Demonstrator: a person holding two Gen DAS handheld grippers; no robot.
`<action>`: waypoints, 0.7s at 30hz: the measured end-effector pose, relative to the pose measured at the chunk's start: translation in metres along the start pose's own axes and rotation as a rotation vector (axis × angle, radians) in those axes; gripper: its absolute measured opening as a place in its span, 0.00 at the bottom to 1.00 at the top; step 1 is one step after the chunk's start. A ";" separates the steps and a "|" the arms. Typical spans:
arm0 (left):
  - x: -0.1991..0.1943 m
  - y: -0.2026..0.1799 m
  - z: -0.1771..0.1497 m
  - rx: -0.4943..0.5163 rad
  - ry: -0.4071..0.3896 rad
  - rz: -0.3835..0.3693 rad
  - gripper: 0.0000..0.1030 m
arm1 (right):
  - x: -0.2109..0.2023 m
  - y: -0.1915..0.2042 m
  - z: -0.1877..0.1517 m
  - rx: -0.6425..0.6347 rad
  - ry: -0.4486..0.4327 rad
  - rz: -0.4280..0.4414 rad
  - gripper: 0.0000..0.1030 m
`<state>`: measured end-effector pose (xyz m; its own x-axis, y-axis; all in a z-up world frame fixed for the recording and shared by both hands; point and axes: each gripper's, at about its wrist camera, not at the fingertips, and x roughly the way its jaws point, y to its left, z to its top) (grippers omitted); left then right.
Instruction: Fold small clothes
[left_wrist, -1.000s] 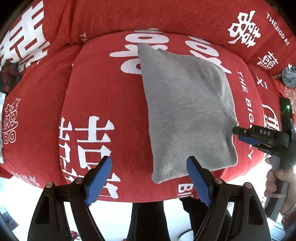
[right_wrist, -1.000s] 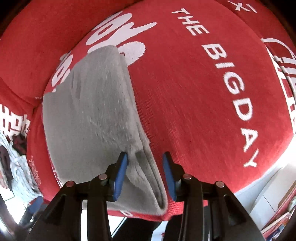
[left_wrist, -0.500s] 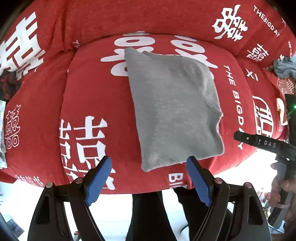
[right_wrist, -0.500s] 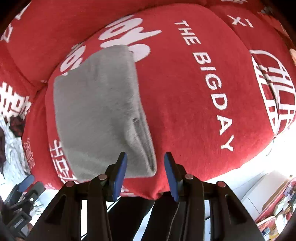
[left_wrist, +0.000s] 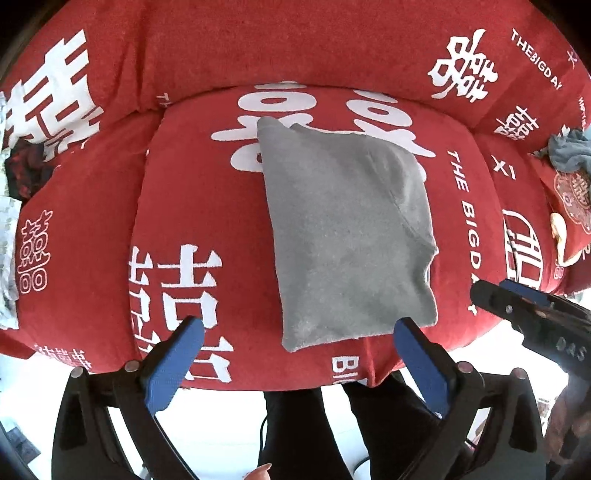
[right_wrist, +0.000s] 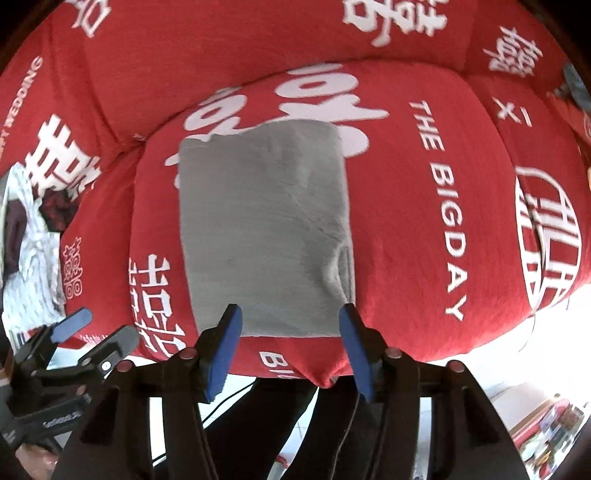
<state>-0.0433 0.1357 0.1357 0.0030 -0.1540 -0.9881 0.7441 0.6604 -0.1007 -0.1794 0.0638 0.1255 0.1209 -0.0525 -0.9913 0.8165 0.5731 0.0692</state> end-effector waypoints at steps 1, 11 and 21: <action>-0.001 -0.001 0.001 0.002 -0.003 0.006 1.00 | -0.001 0.003 0.001 -0.010 -0.005 -0.005 0.70; -0.010 -0.007 0.005 0.014 -0.058 0.102 1.00 | -0.014 0.007 0.007 -0.017 -0.061 -0.095 0.83; -0.005 -0.007 0.008 -0.007 -0.036 0.100 1.00 | -0.012 0.009 0.013 -0.026 -0.042 -0.126 0.83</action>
<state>-0.0428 0.1258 0.1426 0.1010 -0.1128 -0.9885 0.7339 0.6793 -0.0026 -0.1662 0.0584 0.1398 0.0418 -0.1591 -0.9864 0.8121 0.5805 -0.0592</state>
